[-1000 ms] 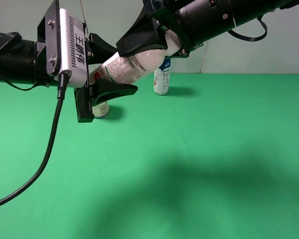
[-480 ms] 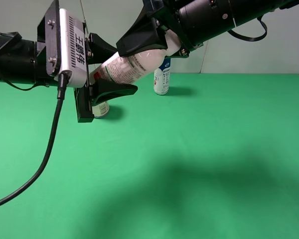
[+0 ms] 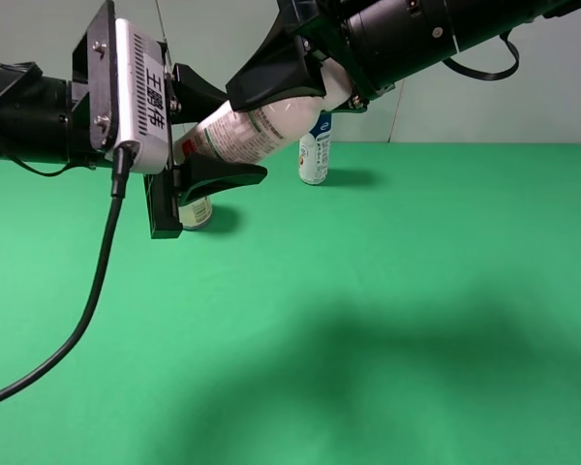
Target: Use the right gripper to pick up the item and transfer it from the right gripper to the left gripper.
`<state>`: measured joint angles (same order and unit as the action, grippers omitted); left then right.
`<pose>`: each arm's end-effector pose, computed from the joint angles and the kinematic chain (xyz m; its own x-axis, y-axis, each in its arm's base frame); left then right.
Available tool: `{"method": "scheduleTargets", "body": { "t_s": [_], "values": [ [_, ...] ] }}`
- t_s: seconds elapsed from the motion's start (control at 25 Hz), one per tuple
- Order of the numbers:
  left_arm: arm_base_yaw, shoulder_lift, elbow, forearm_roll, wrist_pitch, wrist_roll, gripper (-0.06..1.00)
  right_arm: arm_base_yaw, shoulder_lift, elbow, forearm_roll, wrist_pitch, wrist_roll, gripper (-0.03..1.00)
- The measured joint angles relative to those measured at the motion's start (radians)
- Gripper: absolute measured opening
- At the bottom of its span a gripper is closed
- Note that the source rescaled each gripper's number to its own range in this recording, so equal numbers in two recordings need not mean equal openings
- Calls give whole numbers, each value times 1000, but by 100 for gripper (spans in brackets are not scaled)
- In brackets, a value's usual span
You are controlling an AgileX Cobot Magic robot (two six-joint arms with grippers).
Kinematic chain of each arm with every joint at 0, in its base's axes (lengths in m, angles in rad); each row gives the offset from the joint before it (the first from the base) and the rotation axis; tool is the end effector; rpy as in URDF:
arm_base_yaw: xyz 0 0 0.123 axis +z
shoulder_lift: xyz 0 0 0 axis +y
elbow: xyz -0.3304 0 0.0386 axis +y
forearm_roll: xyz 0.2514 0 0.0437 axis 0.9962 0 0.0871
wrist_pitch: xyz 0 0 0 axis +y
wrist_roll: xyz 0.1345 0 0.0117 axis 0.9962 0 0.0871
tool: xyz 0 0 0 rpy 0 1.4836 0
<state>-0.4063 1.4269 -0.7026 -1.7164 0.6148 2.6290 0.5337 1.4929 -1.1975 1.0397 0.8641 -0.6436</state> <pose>0.2482 -0.1907 0.2652 0.2998 0.5603 -0.7721 0.8549 0.2014 0.4781 0.2485 0.2497 0.3550 -0.7246 -0.2610 -0.6379 -0.6738 0.4627 0.5761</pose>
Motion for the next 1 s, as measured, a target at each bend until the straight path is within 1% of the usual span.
{"method": "scheduleTargets", "body": {
  "t_s": [0.08, 0.16, 0.28, 0.32, 0.44, 0.6, 0.88, 1.0],
  "values": [
    [0, 1, 0, 0, 0, 1, 0, 0, 0, 0, 12, 8, 0, 37],
    [0, 1, 0, 0, 0, 1, 0, 0, -1, 0, 28, 14, 0, 64],
    [0, 1, 0, -1, 1, 1, 0, 0, -4, 0, 34, 12, 0, 89],
    [0, 1, 0, -1, 3, 1, 0, 0, -7, 0, 34, 9, 0, 94],
    [0, 1, 0, 0, 8, 1, 0, 0, -27, 0, 34, -4, 5, 99],
    [0, 1, 0, 5, 8, 2, 0, 0, -56, -3, 14, -31, 28, 99],
    [0, 1, 0, 6, 8, 5, 0, 0, -112, -3, -78, -100, 54, 99],
    [0, 1, 0, 7, 9, 3, 0, 0, -137, -3, -144, -141, 78, 99]
  ]
}}
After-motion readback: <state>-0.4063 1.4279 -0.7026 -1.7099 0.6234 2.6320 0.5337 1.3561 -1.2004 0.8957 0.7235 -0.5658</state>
